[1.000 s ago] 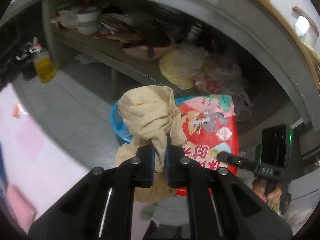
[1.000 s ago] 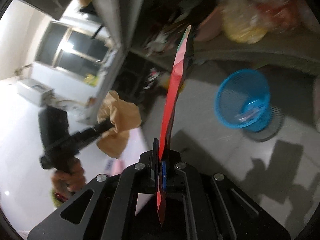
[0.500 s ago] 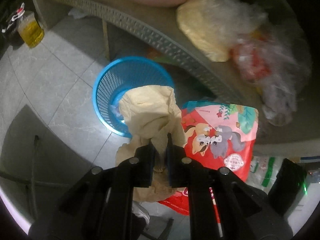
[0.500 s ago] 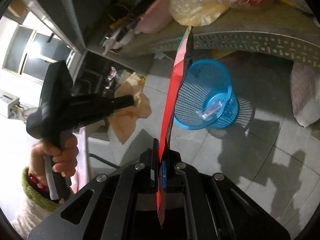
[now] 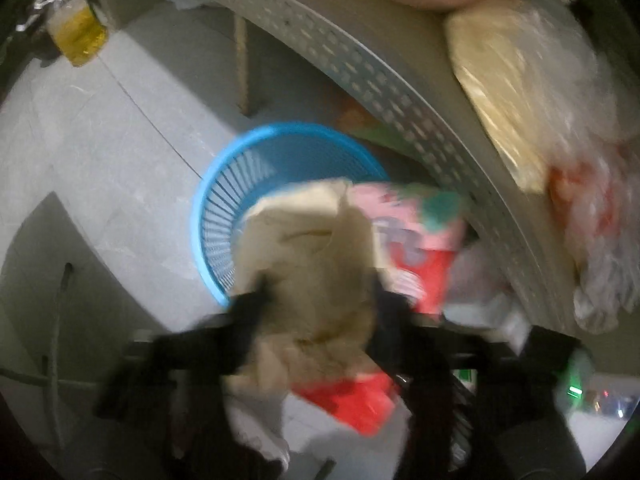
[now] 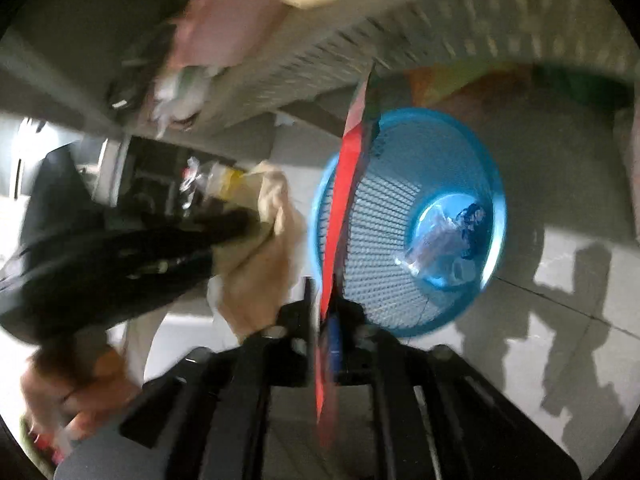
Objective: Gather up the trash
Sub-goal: 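Carry both items to the blue wastebasket and open both tools over it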
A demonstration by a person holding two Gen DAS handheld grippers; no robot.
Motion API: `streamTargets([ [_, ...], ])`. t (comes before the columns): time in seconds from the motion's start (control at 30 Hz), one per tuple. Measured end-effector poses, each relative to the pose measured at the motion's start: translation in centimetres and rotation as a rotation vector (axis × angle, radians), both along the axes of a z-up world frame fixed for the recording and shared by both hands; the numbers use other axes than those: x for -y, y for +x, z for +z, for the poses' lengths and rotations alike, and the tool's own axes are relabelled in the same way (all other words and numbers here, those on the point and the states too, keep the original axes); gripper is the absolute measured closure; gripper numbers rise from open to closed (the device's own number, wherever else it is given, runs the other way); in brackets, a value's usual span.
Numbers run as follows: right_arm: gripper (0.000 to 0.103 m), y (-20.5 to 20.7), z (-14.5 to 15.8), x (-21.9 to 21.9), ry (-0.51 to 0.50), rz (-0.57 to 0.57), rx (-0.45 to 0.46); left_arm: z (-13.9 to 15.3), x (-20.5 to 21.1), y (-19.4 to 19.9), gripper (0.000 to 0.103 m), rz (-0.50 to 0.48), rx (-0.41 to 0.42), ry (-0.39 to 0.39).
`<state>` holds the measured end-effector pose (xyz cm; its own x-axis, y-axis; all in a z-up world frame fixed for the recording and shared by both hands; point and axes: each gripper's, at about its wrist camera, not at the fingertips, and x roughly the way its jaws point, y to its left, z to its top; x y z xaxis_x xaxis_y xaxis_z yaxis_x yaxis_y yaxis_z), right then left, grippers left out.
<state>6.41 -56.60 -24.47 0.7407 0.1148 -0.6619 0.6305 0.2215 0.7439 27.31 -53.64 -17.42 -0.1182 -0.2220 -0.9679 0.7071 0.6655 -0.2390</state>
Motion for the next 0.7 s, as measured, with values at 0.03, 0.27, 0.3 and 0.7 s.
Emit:
streamTargets([
  [0.03,0.051,0.3,-1.0,0.2,-0.004,-0.008,-0.033,0.0,0.2,0.0,0.041,-0.001,-0.006,-0.008],
  [0.27,0.049,-1.4,-4.8,-0.7,-0.055,-0.046,-0.232,2.4,-0.6,-0.3,0.041,-0.034,-0.025,-0.079],
  [0.3,0.049,-1.4,-4.5,-0.6,-0.073,-0.043,-0.238,2.8,-0.8,-0.4,0.041,-0.038,-0.02,-0.089],
  [0.7,0.048,-5.3,3.3,-4.5,-0.364,0.073,-0.291,10.5,-6.9,-1.7,0.041,-0.07,0.043,-0.187],
])
